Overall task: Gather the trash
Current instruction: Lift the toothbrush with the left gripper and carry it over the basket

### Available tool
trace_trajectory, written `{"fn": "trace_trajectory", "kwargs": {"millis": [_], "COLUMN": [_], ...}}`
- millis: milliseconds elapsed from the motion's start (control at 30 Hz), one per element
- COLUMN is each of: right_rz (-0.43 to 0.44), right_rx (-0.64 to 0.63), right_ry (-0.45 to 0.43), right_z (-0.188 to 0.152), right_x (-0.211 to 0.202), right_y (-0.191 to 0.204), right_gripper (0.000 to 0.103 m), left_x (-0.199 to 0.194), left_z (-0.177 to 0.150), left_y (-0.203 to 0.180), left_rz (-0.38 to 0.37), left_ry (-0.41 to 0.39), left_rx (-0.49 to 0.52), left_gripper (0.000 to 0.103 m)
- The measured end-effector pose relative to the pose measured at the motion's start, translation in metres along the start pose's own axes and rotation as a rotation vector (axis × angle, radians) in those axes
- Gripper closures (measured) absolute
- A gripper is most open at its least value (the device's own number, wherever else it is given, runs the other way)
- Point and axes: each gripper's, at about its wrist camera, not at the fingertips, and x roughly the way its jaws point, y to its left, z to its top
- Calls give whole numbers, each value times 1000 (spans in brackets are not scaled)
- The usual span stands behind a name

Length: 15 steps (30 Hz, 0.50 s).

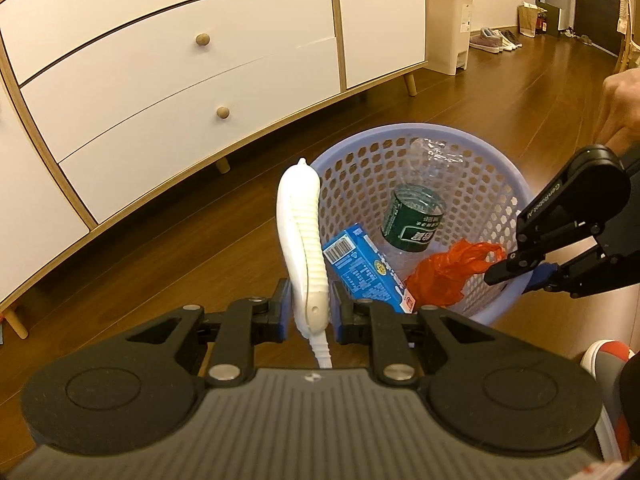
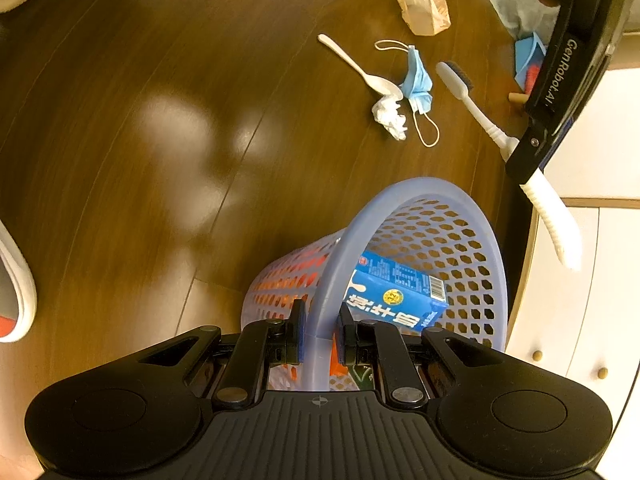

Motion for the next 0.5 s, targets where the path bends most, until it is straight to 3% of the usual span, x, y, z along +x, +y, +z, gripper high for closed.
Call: {"fn": "trace_trajectory", "kwargs": {"millis": [500], "right_rz": [5], "right_rx": [-117], "right_ry": [27], "right_z": [-1], "right_x": [0], "right_y": [4], "right_gripper": [92], "left_x": [-16], "left_z": [-11], "left_y": [-10], "left_rz": [11], "left_ry": [6], "left_rx": [44], "left_gripper": [87]}}
